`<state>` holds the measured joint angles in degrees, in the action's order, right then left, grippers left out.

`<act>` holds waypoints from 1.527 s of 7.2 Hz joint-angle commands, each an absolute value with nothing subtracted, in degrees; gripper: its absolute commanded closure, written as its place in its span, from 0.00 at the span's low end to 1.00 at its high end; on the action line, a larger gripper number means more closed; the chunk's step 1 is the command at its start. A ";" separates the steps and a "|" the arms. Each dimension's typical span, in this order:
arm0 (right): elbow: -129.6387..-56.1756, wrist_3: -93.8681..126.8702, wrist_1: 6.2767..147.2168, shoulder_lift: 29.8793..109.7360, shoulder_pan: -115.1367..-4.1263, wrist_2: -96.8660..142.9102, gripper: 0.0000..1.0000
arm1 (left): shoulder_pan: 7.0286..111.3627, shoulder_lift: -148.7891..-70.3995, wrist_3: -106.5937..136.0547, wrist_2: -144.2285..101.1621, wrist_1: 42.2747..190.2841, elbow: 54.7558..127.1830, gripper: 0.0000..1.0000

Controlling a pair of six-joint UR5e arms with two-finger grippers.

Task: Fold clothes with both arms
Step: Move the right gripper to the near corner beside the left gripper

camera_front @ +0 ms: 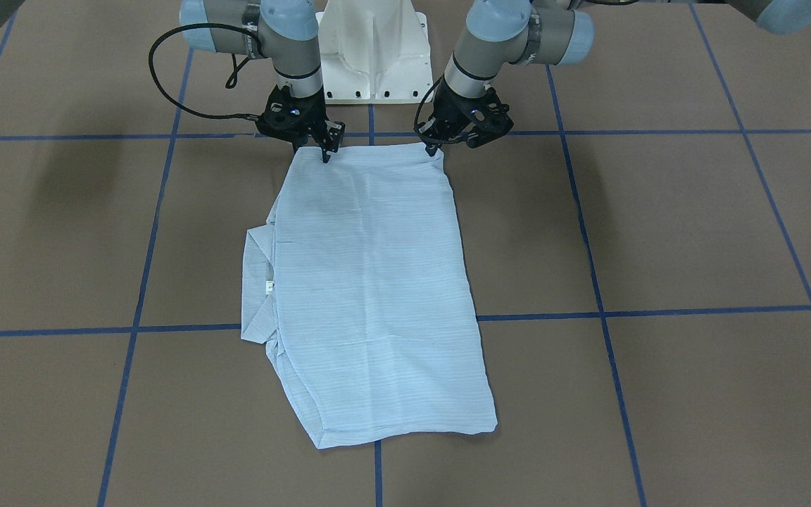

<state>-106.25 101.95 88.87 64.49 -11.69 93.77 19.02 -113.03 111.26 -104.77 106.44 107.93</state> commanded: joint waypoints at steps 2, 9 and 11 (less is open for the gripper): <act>-106.44 101.95 88.77 64.42 -11.69 93.78 0.97 | 19.51 -113.11 111.27 -104.85 106.44 108.02 1.00; -113.08 104.50 88.77 63.98 -14.15 94.74 1.00 | 19.78 -113.47 111.27 -105.29 105.13 110.73 1.00; -119.50 104.50 88.77 66.61 -14.33 96.75 1.00 | 19.43 -113.47 111.36 -108.96 97.59 117.64 1.00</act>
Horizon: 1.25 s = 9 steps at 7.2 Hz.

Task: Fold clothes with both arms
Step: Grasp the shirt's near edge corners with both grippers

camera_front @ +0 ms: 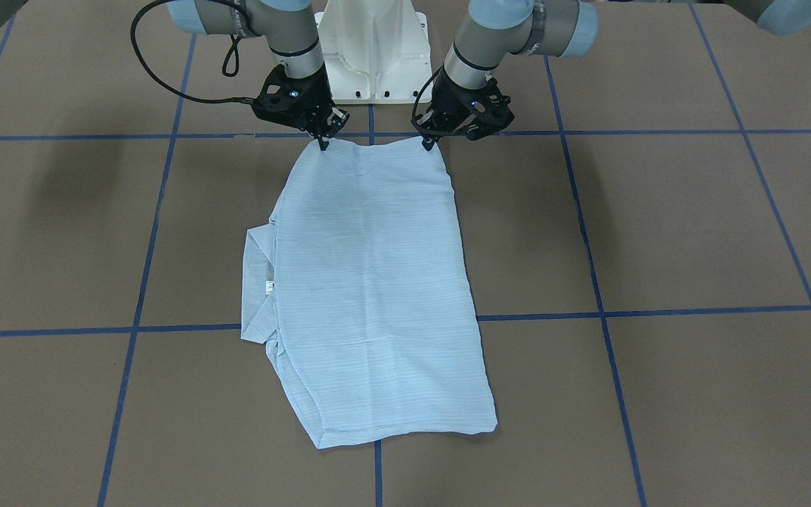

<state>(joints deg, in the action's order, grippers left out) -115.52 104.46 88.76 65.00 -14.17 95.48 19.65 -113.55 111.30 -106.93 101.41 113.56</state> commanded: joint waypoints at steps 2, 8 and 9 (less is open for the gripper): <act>-125.39 104.50 88.77 67.23 -13.98 103.67 1.00 | 17.24 -113.47 113.62 -112.73 90.47 125.56 1.00; -121.33 102.76 88.68 64.19 -18.26 111.99 1.00 | 18.23 -115.92 114.82 -114.26 78.92 130.45 1.00; -120.59 100.13 88.68 63.03 -20.37 109.97 1.00 | 22.28 -116.71 112.35 -114.61 79.10 127.99 1.00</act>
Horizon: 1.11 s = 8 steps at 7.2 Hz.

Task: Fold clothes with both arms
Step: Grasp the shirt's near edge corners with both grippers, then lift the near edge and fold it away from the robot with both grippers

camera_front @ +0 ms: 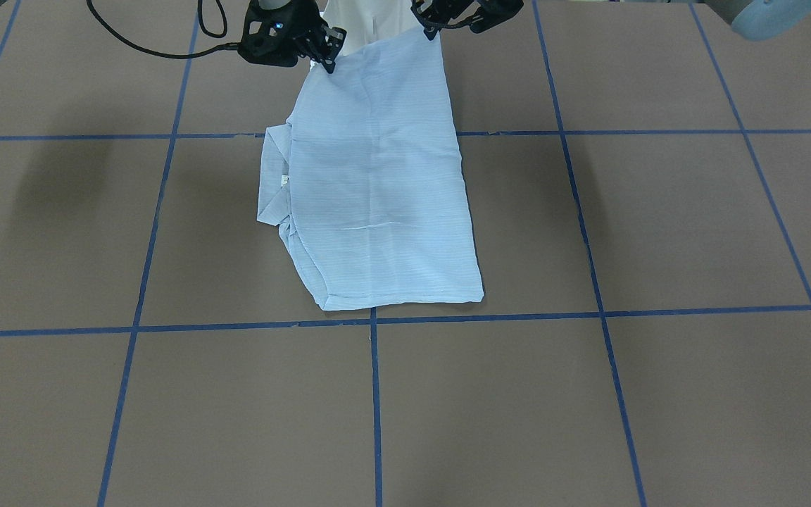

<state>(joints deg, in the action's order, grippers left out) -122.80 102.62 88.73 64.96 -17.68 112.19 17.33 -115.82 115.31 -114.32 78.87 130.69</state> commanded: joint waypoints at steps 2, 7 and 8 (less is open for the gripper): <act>-116.40 97.57 88.51 59.35 -24.50 107.50 1.00 | 29.67 -118.91 106.73 -114.87 81.37 122.55 1.00; -94.60 88.87 88.07 46.60 -31.63 107.49 1.00 | 39.45 -122.33 100.82 -114.87 92.98 103.56 1.00; -93.09 88.16 87.37 46.50 -32.86 107.66 1.00 | 39.81 -124.08 100.90 -114.87 94.99 100.58 1.00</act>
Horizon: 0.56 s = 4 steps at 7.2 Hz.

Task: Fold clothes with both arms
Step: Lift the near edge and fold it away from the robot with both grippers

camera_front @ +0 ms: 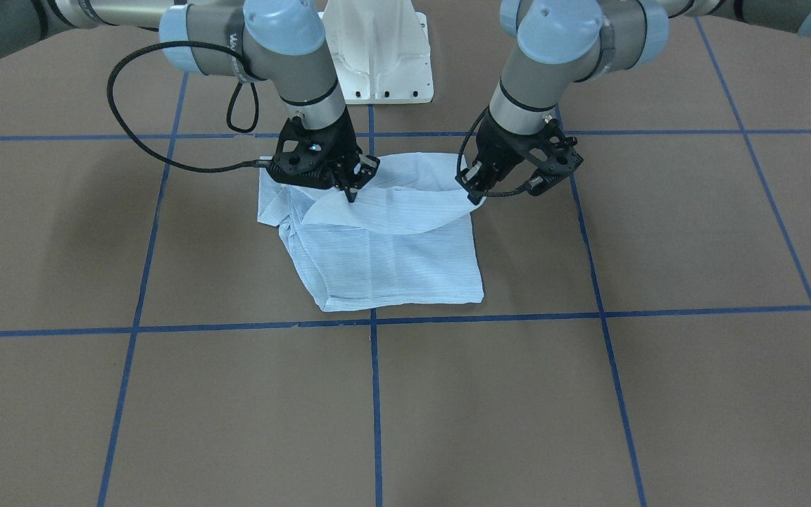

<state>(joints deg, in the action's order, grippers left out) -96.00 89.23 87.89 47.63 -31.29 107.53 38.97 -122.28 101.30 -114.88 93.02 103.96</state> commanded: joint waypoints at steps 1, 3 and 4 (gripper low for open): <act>-90.73 87.46 85.71 46.49 -33.74 107.75 1.00 | 39.90 -124.97 100.90 -114.87 96.66 98.46 1.00; -86.42 86.49 82.03 46.49 -34.45 107.75 1.00 | 40.60 -125.16 100.72 -114.79 100.35 94.50 1.00; -84.22 86.40 79.83 46.49 -34.63 107.84 1.00 | 40.61 -125.16 100.72 -114.70 101.68 93.09 1.00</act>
